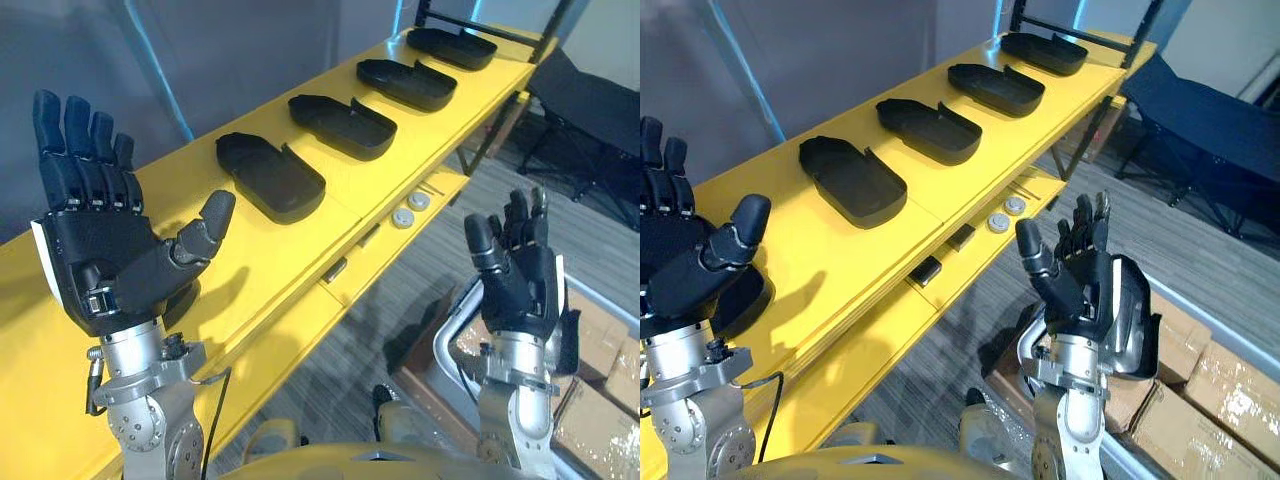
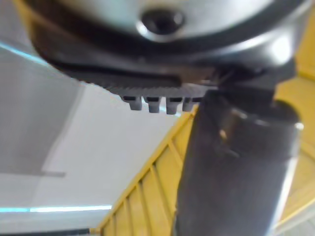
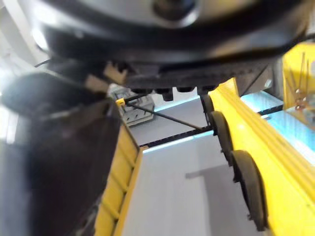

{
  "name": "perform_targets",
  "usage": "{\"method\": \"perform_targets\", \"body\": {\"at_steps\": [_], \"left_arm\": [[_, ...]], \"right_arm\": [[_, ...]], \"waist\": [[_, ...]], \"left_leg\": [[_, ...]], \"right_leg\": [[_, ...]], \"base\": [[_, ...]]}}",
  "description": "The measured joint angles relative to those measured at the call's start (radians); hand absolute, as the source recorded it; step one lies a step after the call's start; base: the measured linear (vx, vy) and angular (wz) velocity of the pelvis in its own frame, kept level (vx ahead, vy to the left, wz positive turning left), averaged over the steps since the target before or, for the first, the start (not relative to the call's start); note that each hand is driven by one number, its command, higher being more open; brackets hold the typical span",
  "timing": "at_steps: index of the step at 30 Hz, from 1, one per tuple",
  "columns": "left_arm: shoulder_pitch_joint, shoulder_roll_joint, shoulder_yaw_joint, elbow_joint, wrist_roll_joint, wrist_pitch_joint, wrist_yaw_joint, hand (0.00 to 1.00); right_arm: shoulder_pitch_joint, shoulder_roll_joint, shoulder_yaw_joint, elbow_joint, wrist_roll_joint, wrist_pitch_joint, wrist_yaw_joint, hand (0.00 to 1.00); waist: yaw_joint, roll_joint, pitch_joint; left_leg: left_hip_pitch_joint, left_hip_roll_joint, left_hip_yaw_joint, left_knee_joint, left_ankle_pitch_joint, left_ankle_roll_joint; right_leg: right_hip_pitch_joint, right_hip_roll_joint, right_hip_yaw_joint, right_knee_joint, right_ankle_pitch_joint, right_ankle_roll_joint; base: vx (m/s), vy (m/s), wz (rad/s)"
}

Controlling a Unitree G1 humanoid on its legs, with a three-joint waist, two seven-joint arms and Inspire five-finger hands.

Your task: Walk over and take three plastic housings, then place them on the shelf

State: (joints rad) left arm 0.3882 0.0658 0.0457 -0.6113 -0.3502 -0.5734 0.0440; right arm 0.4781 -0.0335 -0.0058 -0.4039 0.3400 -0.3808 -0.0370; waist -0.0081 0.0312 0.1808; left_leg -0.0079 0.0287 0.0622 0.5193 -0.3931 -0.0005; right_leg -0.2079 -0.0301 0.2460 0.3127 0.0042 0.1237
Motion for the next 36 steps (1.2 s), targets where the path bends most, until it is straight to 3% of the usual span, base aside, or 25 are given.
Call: {"method": "perform_targets", "body": {"at_steps": [2,3,5,7,9,12,13,14,15,16,18,19,21,22,23,24,26,27,29,32,36], "left_arm": [[0.004,-0.016,-0.001,0.0,0.035,0.0,0.029,1.0],[0.004,-0.021,0.003,-0.001,0.079,0.001,0.064,1.0],[0.004,-0.031,0.031,-0.009,0.117,0.007,0.1,1.0],[0.003,-0.039,0.052,-0.009,0.119,0.019,0.112,1.0],[-0.003,-0.035,0.081,-0.006,0.13,0.063,0.14,1.0],[-0.005,-0.032,0.11,0.034,0.014,0.102,0.132,1.0],[-0.004,-0.035,0.113,0.045,-0.023,0.105,0.134,1.0],[-0.006,-0.043,0.13,0.072,-0.059,0.116,0.146,1.0],[0.001,-0.071,0.124,0.106,-0.078,0.126,0.156,1.0],[0.015,-0.092,0.111,0.122,-0.081,0.139,0.157,1.0],[0.016,-0.1,0.106,0.142,-0.081,0.142,0.159,1.0],[0.017,-0.107,0.092,0.155,-0.081,0.144,0.169,1.0],[0.013,-0.114,0.066,0.176,-0.08,0.146,0.172,1.0],[0.003,-0.116,0.028,0.215,-0.081,0.162,0.167,1.0],[0.0,-0.116,0.021,0.225,-0.081,0.165,0.164,1.0],[-0.005,-0.118,-0.007,0.259,-0.074,0.168,0.148,1.0],[0.004,-0.118,-0.033,0.275,-0.06,0.178,0.123,1.0],[0.01,-0.117,-0.037,0.279,-0.059,0.186,0.09,1.0],[0.017,-0.109,-0.036,0.293,-0.043,0.186,0.057,1.0],[0.013,-0.085,-0.03,0.34,-0.031,0.214,0.019,1.0],[-0.009,-0.001,-0.039,0.385,0.013,0.269,-0.002,1.0]], "right_arm": [[0.019,0.003,0.002,0.001,0.106,0.0,0.073,1.0],[0.015,0.004,0.009,0.002,0.187,0.0,0.112,1.0],[-0.046,0.005,0.048,0.031,0.306,-0.002,0.149,1.0],[-0.139,0.005,0.095,0.113,0.313,-0.018,0.156,1.0],[-0.251,0.006,0.183,0.239,0.241,-0.028,0.119,1.0],[-0.314,0.006,0.26,0.357,0.079,-0.009,0.035,1.0],[-0.317,0.006,0.266,0.372,0.048,-0.003,0.01,1.0],[-0.314,0.006,0.266,0.396,0.019,0.002,-0.036,1.0],[-0.299,-0.013,0.236,0.41,0.023,0.003,-0.072,1.0],[-0.27,-0.017,0.18,0.41,0.03,0.003,-0.08,1.0],[-0.239,-0.019,0.115,0.409,0.048,0.003,-0.067,1.0],[-0.215,-0.035,0.037,0.409,0.086,0.004,-0.03,1.0],[-0.199,-0.07,-0.032,0.409,0.109,0.006,0.004,1.0],[-0.151,-0.09,-0.102,0.4,0.107,0.007,0.036,1.0],[-0.138,-0.093,-0.114,0.395,0.107,0.007,0.04,1.0],[-0.093,-0.098,-0.151,0.374,0.107,0.006,0.049,1.0],[-0.063,-0.104,-0.185,0.364,0.106,0.006,0.048,1.0],[-0.051,-0.108,-0.192,0.364,0.102,0.007,0.036,1.0],[-0.054,-0.109,-0.188,0.364,0.094,0.011,0.021,1.0],[-0.104,-0.128,-0.177,0.39,0.015,0.053,-0.005,1.0],[-0.32,-0.141,-0.15,0.591,-0.033,0.124,-0.058,1.0]], "waist": [[0.0,-0.014,0.009],[0.002,-0.004,0.013],[0.012,-0.018,0.013],[0.027,-0.02,0.009],[0.04,-0.019,0.006],[0.062,-0.031,-0.004],[0.063,-0.037,-0.007],[0.065,-0.058,-0.019],[0.07,-0.024,-0.022],[0.062,-0.012,-0.021],[0.055,-0.018,-0.023],[0.037,-0.017,-0.02],[0.003,0.002,-0.006],[-0.039,0.006,0.001],[-0.044,0.008,0.002],[-0.051,0.004,0.006],[-0.052,0.019,0.007],[-0.049,0.022,0.007],[-0.046,0.034,0.002],[-0.02,0.045,-0.004],[0.001,0.003,0.046]], "left_leg": [[0.019,0.004,0.044,0.001,-0.01,0.013],[0.017,0.027,0.078,-0.01,-0.006,0.025],[0.019,0.054,0.143,-0.044,0.024,0.026],[0.025,0.09,0.183,-0.068,0.052,0.015],[-0.003,0.147,0.207,-0.072,0.079,-0.013],[-0.037,0.195,0.217,-0.104,0.133,-0.071],[-0.045,0.2,0.215,-0.106,0.142,-0.084],[-0.067,0.204,0.2,-0.098,0.156,-0.116],[-0.076,0.24,0.163,-0.122,0.181,-0.142],[-0.073,0.267,0.161,-0.15,0.209,-0.168],[-0.07,0.282,0.172,-0.168,0.226,-0.191],[-0.073,0.306,0.171,-0.181,0.252,-0.193],[-0.082,0.331,0.142,-0.182,0.291,-0.139],[-0.098,0.34,0.139,-0.171,0.366,-0.034],[-0.098,0.341,0.143,-0.171,0.382,-0.026],[-0.096,0.335,0.149,-0.172,0.4,-0.033],[-0.088,0.289,0.119,-0.168,0.374,-0.048],[-0.089,0.237,0.076,-0.158,0.333,-0.054],[-0.083,0.194,0.06,-0.187,0.284,-0.051],[-0.019,0.184,0.068,-0.333,0.269,-0.074],[-0.062,0.162,0.063,-0.277,0.232,-0.114]], "right_leg": [[0.005,-0.003,-0.032,-0.024,0.029,0.005],[0.024,-0.007,-0.041,-0.081,0.054,-0.005],[-0.006,-0.056,-0.191,0.041,0.005,-0.075],[-0.006,-0.117,-0.28,0.153,-0.048,-0.087],[0.016,-0.216,-0.34,0.268,-0.076,-0.131],[0.057,-0.317,-0.356,0.311,-0.075,-0.141],[0.07,-0.326,-0.358,0.297,-0.061,-0.136],[0.097,-0.326,-0.364,0.234,0.001,-0.121],[0.107,-0.287,-0.399,0.193,-0.036,-0.088],[0.124,-0.261,-0.422,0.152,-0.083,-0.04],[0.132,-0.251,-0.449,0.127,-0.139,0.038],[0.141,-0.227,-0.477,0.101,-0.195,0.06],[0.154,-0.19,-0.498,0.069,-0.212,0.038],[0.18,-0.171,-0.52,0.034,-0.214,0.013],[0.185,-0.169,-0.522,0.03,-0.214,0.009],[0.192,-0.166,-0.525,0.017,-0.215,-0.01],[0.187,-0.167,-0.512,-0.002,-0.207,-0.029],[0.18,-0.167,-0.494,-0.015,-0.196,-0.035],[0.171,-0.154,-0.483,-0.041,-0.168,-0.039],[0.13,-0.13,-0.445,-0.052,-0.134,-0.026],[0.15,-0.139,-0.426,-0.173,-0.029,-0.003]], "base": [[-0.16,0.046,-0.75],[-0.21,0.026,-0.91],[-0.2,-0.001,-0.91],[-0.14,-0.063,-0.81],[-0.1,-0.173,-0.59],[-0.09,-0.351,-0.32],[-0.06,-0.416,-0.15],[-0.05,-0.415,-0.17],[-0.05,-0.478,-0.29],[-0.04,-0.37,-0.33],[-0.03,-0.327,-0.35],[-0.02,-0.377,-0.37],[-0.04,-0.393,-0.17],[-0.04,-0.323,0.03],[-0.06,-0.344,0.05],[-0.05,-0.139,-0.19],[-0.07,-0.123,-0.28],[-0.04,-0.039,-0.23],[-0.02,0.023,-0.26],[-0.05,0.079,-0.35],[-0.12,0.148,-0.23]]}}
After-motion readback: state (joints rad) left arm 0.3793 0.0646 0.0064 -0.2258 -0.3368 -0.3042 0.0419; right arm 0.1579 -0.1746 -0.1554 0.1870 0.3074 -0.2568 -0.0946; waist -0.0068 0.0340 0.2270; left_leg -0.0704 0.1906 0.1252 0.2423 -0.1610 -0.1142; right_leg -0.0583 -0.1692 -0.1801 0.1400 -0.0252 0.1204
